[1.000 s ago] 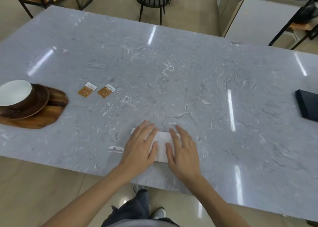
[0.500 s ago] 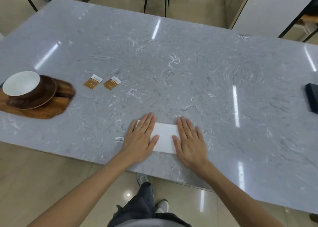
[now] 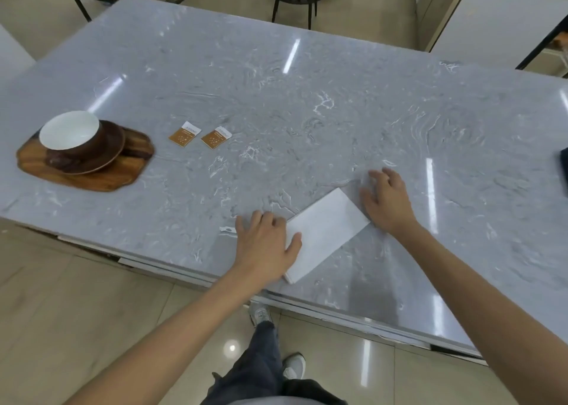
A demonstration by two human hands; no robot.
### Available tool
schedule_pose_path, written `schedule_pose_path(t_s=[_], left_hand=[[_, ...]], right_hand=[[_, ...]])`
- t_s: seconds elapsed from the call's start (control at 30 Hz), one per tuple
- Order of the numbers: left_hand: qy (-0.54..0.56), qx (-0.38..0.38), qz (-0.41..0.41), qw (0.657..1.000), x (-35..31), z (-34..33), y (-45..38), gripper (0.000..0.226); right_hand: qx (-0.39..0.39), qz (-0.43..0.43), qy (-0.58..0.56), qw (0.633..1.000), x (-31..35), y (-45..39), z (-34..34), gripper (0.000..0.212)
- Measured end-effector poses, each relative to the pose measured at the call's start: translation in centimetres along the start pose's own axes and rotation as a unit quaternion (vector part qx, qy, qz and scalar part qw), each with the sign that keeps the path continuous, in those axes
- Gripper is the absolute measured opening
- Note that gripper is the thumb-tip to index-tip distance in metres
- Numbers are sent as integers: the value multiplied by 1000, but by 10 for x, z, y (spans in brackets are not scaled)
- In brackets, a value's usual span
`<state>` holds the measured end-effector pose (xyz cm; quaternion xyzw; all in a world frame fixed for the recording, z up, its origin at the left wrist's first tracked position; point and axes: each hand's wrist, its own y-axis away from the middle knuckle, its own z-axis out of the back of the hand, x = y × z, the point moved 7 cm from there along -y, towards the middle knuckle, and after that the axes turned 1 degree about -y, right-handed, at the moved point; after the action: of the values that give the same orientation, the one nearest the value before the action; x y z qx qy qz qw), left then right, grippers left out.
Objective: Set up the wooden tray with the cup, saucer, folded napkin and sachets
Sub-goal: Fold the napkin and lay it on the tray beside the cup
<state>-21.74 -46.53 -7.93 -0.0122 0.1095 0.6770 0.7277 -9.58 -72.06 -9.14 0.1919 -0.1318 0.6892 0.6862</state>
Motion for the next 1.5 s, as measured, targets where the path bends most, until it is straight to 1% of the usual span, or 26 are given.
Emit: schedule_pose_path(t_s=[0.07, 0.1, 0.2, 0.27, 0.37, 0.43, 0.47, 0.53, 0.6, 0.63, 0.67, 0.7, 0.83, 0.9, 1.0, 1.07, 1.13, 1.23, 1.3, 1.37, 1.43, 1.5], left_hand=[[56, -8, -53, 997, 3, 6, -20, 47], [85, 6, -81, 993, 3, 7, -31, 45], [103, 54, -148, 982, -6, 6, -67, 49], [92, 77, -182, 976, -21, 6, -94, 56], [83, 141, -244, 956, -49, 7, -129, 76], [72, 184, -280, 940, -67, 8, -148, 86], [62, 204, -294, 932, -75, 8, -156, 87], [27, 235, -321, 917, -88, 7, -166, 76], [4, 242, -349, 905, -97, 8, -171, 53], [15, 240, -357, 903, -100, 9, -172, 40], [40, 241, -359, 901, -101, 12, -175, 31], [74, 244, -354, 900, -100, 17, -178, 27], [230, 276, -295, 885, -92, 43, -194, 19], [261, 249, -280, 890, -88, 55, -203, 18], [253, 193, -296, 901, -84, 68, -210, 13], [229, 152, -316, 908, -81, 75, -211, 13], [222, 115, -322, 913, -75, 81, -209, 18], [243, 73, -310, 916, -62, 89, -199, 19], [227, 52, -309, 922, -55, 87, -185, 21], [196, 26, -337, 920, -50, 81, -163, 24], [183, -1, -368, 912, -46, 71, -139, 26], [178, -27, -377, 908, -40, 60, -119, 29]], right_hand=[[21, -55, -56, 997, -12, 16, 2, 43], [34, -80, -78, 993, -16, 24, 3, 41], [84, -131, -109, 982, -16, 44, -1, 48], [106, -141, -95, 980, -10, 51, -8, 55], [89, -150, -97, 980, -4, 54, -14, 57], [86, -176, -125, 973, -6, 53, -17, 50], [93, -188, -153, 966, -7, 52, -18, 42], [109, -200, -234, 945, -6, 53, -20, 27], [109, -200, -321, 919, -4, 53, -13, 19], [109, -191, -352, 910, -1, 53, -8, 17], [109, -179, -371, 905, 1, 50, 0, 16], [110, -167, -383, 902, 4, 47, 8, 15], [98, -146, -405, 897, 6, 27, 41, 17], [87, -140, -415, 895, 5, 16, 52, 23], [66, -125, -399, 906, 8, 2, 62, 24], [41, -103, -379, 919, 14, -5, 68, 18], [14, -73, -350, 934, 19, -9, 74, 13], [-29, -13, -257, 966, 29, -4, 77, 9], [-52, 27, -214, 975, 36, 10, 69, 8], [-60, 58, -193, 978, 41, 31, 52, 10], [-55, 70, -154, 984, 39, 50, 30, 14], [-49, 66, -121, 989, 32, 66, 9, 23]])
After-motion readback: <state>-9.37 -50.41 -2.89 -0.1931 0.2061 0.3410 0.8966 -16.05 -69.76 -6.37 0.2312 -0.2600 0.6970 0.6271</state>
